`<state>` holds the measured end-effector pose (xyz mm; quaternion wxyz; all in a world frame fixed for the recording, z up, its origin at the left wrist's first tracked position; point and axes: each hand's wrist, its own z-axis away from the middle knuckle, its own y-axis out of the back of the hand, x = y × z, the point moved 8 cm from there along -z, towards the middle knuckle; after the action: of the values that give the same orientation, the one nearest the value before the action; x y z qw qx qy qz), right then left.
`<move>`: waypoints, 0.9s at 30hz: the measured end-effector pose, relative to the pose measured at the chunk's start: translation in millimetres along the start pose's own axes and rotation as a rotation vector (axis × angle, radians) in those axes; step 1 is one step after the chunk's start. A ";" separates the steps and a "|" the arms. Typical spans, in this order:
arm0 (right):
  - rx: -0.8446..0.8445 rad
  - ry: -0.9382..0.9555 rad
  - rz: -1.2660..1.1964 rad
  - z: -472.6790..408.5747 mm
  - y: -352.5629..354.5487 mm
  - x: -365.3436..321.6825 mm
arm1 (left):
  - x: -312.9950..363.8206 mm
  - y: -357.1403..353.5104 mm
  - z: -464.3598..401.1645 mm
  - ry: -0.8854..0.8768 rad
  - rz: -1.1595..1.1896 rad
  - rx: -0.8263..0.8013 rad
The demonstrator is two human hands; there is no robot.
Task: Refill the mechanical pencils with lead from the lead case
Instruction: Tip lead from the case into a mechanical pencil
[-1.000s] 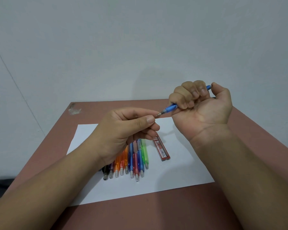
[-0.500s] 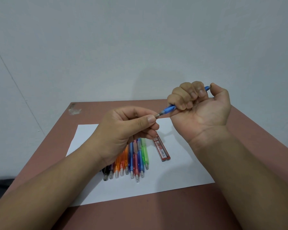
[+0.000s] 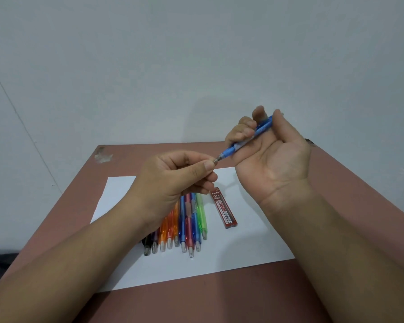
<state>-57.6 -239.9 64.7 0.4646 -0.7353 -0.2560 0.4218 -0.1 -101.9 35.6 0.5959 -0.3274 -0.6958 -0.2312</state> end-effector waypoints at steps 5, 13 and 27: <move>0.103 -0.042 0.326 -6.1 16.9 4.3 | -0.4 4.3 0.3 -0.003 -0.152 0.044; 0.267 0.020 0.707 -6.0 35.6 -3.2 | 9.0 -15.0 4.4 -0.191 -0.676 -0.003; 0.341 0.043 1.765 29.5 52.2 -90.8 | 7.9 -100.9 -1.1 -0.375 -1.193 -0.305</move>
<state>-130.3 -318.8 46.2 0.0789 -0.5934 0.4770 0.6436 -73.7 -169.8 50.5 0.1800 -0.0001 -0.8100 -0.5581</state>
